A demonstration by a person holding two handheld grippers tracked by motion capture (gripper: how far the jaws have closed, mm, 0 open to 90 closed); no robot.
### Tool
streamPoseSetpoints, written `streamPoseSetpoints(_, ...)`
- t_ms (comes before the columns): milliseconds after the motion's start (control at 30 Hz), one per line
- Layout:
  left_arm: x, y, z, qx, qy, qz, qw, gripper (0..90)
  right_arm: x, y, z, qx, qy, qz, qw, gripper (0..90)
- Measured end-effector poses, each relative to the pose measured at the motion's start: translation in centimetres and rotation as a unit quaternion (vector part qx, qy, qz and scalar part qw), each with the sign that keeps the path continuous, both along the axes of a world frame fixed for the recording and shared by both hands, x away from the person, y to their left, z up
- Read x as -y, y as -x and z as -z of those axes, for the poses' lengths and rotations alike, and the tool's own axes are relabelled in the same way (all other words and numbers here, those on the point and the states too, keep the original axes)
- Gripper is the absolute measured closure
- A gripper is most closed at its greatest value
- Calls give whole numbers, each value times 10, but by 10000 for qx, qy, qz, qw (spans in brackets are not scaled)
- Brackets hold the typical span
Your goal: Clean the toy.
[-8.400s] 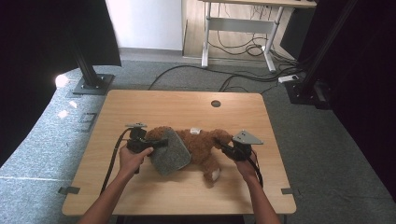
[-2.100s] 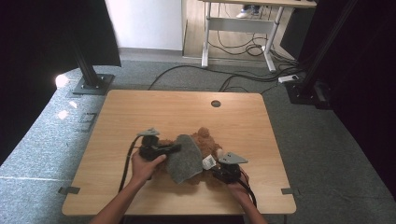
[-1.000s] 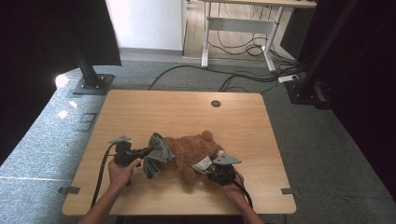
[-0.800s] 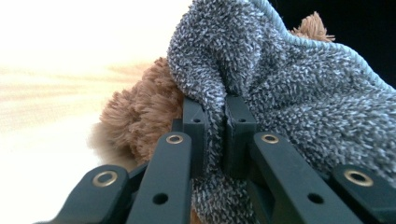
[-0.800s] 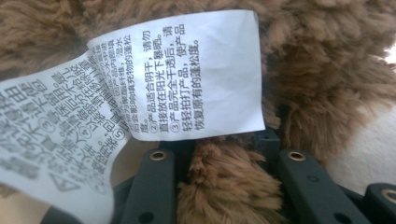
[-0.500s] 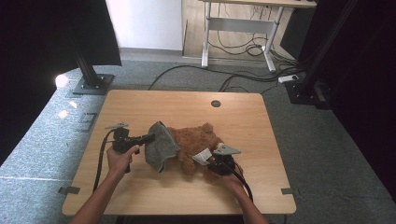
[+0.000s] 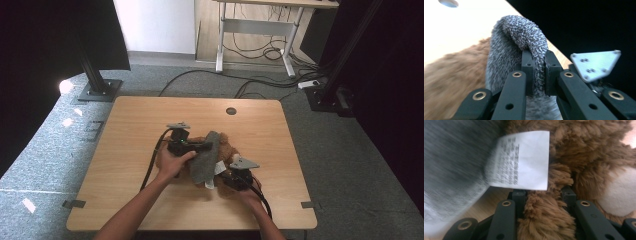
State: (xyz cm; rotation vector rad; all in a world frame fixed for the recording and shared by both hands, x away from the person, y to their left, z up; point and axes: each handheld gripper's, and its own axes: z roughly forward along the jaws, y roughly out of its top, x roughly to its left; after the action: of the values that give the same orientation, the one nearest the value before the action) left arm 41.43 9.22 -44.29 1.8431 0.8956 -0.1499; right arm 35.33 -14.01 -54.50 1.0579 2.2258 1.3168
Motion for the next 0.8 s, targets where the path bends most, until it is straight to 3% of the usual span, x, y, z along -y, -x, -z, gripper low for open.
streamPoseSetpoints(133,11,-7,9,-79,-130,-72,9999,808,0,1,1,-2,5,25,10000,666)
streamPoseSetpoints(300,0,-7,7,14,-379,-292,9989,810,2,2,2,-8,7,-21,10000,668)
streamPoseSetpoints(533,-57,-10,10,-38,-452,-887,9950,813,5,4,2,-13,61,-107,9999,671)
streamPoseSetpoints(667,-95,-9,16,-117,-221,-1113,9935,814,5,5,2,-12,52,-156,9999,671)
streamPoseSetpoints(800,-115,-2,15,-79,-82,-1179,9930,813,4,6,2,-33,89,-169,9998,671)
